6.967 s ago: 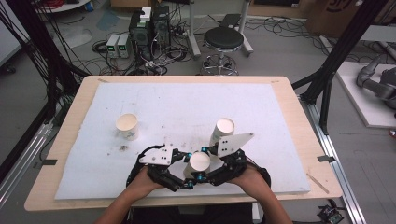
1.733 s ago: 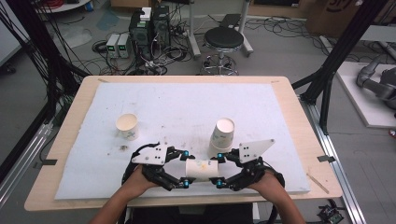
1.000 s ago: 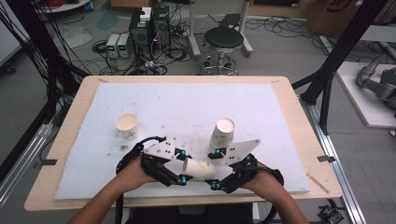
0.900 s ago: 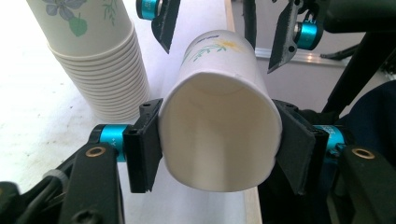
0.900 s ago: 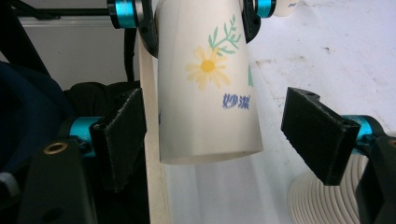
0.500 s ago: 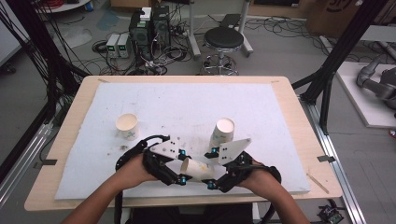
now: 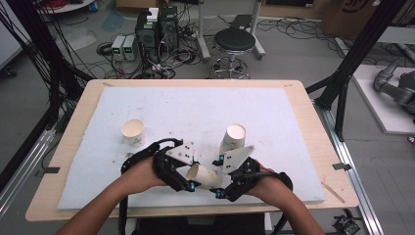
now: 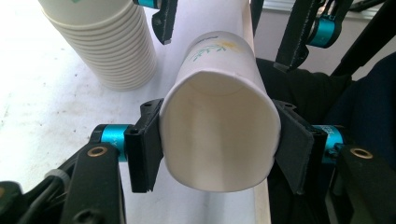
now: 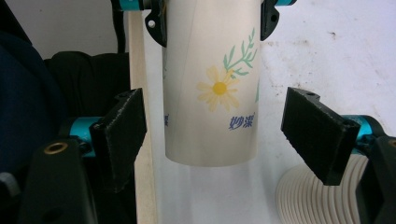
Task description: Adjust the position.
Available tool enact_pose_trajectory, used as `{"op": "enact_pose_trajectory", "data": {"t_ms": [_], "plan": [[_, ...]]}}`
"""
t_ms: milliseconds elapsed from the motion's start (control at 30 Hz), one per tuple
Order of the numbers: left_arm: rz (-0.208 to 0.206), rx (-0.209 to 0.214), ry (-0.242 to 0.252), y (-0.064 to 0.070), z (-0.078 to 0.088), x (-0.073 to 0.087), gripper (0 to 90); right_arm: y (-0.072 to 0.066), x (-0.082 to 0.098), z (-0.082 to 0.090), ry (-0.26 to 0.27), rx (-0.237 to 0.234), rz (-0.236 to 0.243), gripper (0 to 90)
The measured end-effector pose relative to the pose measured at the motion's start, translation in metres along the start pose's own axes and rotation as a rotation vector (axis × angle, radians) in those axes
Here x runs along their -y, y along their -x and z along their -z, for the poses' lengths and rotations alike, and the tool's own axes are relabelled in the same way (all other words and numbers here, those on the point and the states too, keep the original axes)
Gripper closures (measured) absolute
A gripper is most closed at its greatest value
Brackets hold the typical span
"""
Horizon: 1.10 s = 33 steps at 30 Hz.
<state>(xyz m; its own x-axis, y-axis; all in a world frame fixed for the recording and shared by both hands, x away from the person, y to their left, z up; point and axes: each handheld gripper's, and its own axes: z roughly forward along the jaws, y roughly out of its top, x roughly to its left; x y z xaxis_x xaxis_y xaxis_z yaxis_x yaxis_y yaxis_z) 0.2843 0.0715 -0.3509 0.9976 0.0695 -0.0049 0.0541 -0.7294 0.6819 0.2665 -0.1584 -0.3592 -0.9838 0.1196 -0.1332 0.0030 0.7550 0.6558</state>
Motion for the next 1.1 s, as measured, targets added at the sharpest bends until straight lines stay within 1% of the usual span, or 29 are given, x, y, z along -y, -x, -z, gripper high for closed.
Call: {"op": "enact_pose_trajectory", "data": {"t_ms": [33,67,133,200,267,300,433,533,633,833,967,1100], "plan": [[0.000,0.000,0.000,0.000,0.000,0.000,39.4,0.000,0.000,-0.001,-0.003,-0.001,-0.002,22.8],[-0.001,0.001,-0.023,-0.001,0.000,-0.002,39.4,0.000,-0.001,-0.001,-0.007,-0.003,0.001,22.8],[0.005,0.000,-0.027,-0.001,-0.001,-0.003,39.4,0.000,-0.001,-0.001,-0.008,-0.002,0.007,22.8],[-0.001,0.000,-0.040,-0.002,-0.001,-0.004,39.5,0.000,-0.002,-0.002,-0.010,0.000,0.010,22.8],[0.004,-0.002,-0.043,-0.002,-0.002,-0.005,39.5,0.000,-0.003,-0.003,-0.022,0.004,0.011,22.8],[-0.003,-0.002,-0.057,-0.002,-0.001,-0.006,39.5,0.000,-0.003,-0.004,-0.029,0.003,0.015,22.8],[0.001,-0.008,-0.071,-0.002,-0.002,-0.007,39.5,0.000,-0.005,-0.006,-0.040,0.005,0.018,22.8],[-0.006,-0.013,-0.085,-0.002,-0.003,-0.007,39.5,0.000,-0.006,-0.008,-0.050,0.009,0.021,22.8],[-0.004,-0.012,-0.086,-0.002,-0.004,-0.007,39.5,0.000,-0.007,-0.012,-0.071,0.014,0.026,22.8],[-0.008,-0.007,-0.091,-0.002,-0.004,-0.008,39.5,0.000,-0.009,-0.019,-0.095,0.016,0.046,24.0],[-0.002,-0.003,-0.085,-0.001,-0.006,-0.008,39.5,-0.001,-0.010,-0.024,-0.107,0.015,0.047,25.1],[-0.005,0.001,-0.087,0.000,-0.009,-0.009,39.5,-0.001,-0.011,-0.029,-0.120,0.010,0.046,26.6]]}}
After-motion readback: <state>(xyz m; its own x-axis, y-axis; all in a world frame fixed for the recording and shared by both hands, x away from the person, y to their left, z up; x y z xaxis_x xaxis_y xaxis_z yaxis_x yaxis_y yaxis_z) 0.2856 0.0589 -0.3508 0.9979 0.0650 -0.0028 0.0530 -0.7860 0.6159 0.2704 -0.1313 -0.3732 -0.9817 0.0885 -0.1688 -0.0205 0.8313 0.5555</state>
